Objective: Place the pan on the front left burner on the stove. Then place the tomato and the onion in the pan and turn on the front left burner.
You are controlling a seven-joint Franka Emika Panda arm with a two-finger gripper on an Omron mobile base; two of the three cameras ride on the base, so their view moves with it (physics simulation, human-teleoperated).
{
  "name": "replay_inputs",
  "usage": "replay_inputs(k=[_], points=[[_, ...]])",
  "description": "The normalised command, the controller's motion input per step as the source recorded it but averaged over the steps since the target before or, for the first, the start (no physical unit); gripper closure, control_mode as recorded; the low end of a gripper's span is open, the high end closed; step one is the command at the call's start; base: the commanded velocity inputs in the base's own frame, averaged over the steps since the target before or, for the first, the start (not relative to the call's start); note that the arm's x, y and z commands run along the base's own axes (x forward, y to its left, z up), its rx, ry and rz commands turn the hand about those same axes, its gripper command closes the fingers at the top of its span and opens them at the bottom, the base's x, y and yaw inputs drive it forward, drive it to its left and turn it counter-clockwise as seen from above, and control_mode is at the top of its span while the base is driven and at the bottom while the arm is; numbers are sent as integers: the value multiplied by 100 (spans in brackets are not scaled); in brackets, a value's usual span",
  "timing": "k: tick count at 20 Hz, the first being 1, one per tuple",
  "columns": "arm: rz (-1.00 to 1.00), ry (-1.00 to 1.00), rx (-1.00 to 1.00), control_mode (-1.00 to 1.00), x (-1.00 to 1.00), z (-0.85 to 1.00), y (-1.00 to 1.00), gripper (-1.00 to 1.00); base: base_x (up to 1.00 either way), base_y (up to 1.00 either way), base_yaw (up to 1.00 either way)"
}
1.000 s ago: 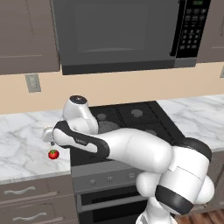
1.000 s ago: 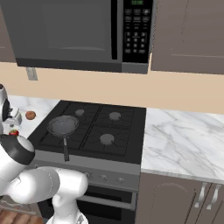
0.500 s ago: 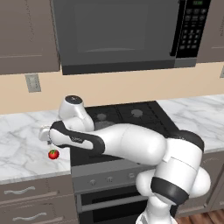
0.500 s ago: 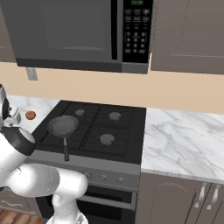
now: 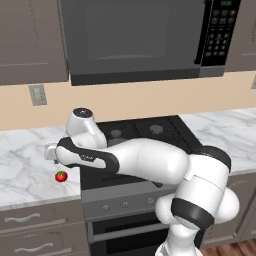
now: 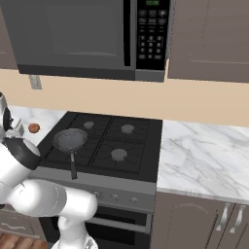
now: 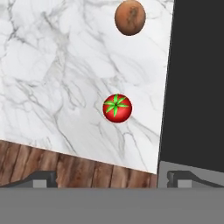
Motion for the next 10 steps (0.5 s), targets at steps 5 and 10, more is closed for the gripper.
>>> replay_inputs(k=[5,10], points=[[-3,0,-3,-100,12,-10,0,-100,0,0,0],[-2,0,0,-100,14,-15,0,-100,0,0,0]])
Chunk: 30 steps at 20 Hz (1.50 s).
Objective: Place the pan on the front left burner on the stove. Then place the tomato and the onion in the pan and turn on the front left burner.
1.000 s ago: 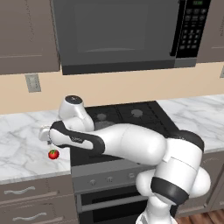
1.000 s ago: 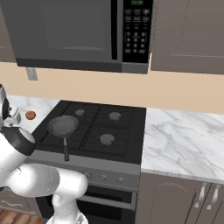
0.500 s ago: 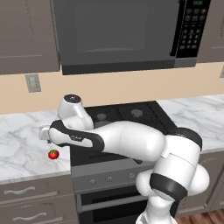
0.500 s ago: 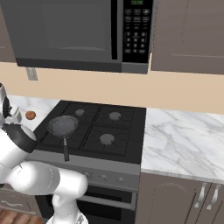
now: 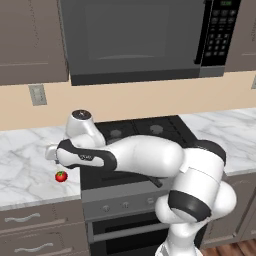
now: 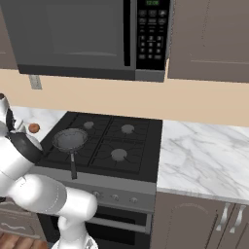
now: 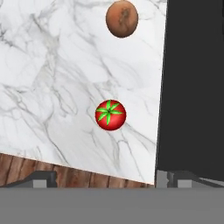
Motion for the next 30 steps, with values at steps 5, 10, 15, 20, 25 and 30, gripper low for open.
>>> replay_inputs(k=[5,10,15,20,25,30], points=[[0,0,0,-100,11,-14,0,-100,0,0,0],[-1,0,0,-100,15,-24,0,-100,0,0,0],[-1,0,0,-100,7,-18,1,-100,0,0,0],[-1,3,0,-100,8,-9,12,-100,0,0,0],[-2,3,0,-100,8,-7,23,-100,0,0,0],[-2,3,0,-100,14,-3,18,-100,0,0,0]])
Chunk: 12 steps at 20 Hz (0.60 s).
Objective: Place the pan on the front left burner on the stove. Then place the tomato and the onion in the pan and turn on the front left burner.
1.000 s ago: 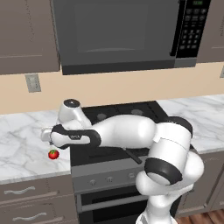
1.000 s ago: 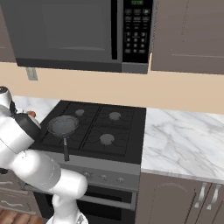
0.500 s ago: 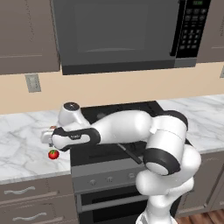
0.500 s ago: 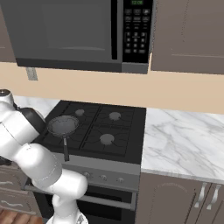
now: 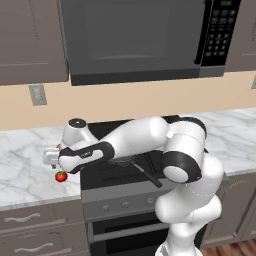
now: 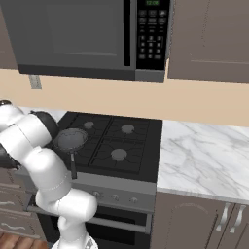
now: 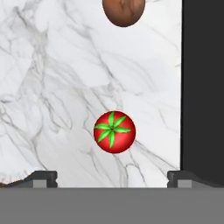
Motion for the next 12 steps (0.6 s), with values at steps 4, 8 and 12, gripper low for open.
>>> replay_inputs(k=[4,8,12], points=[[-1,1,0,-100,14,-1,9,-100,0,0,0],[-1,1,-1,-100,13,-1,7,-100,0,0,0],[0,4,-1,-100,0,0,0,-100,0,0,0]])
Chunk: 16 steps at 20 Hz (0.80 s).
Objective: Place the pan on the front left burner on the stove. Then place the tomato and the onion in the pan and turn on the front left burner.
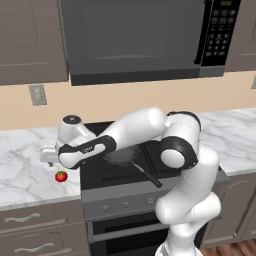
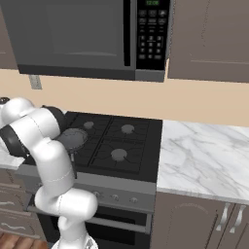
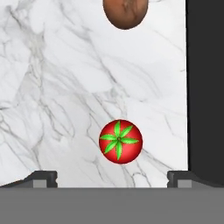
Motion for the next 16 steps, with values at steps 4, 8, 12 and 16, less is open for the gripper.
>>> replay_inputs(k=[4,8,12,16], points=[[0,1,0,-100,0,-3,0,-100,0,0,0],[0,1,0,-100,0,-9,0,-100,0,0,0],[0,0,0,-100,0,-14,0,-100,0,0,0],[0,0,0,-100,0,-13,0,-100,0,0,0]])
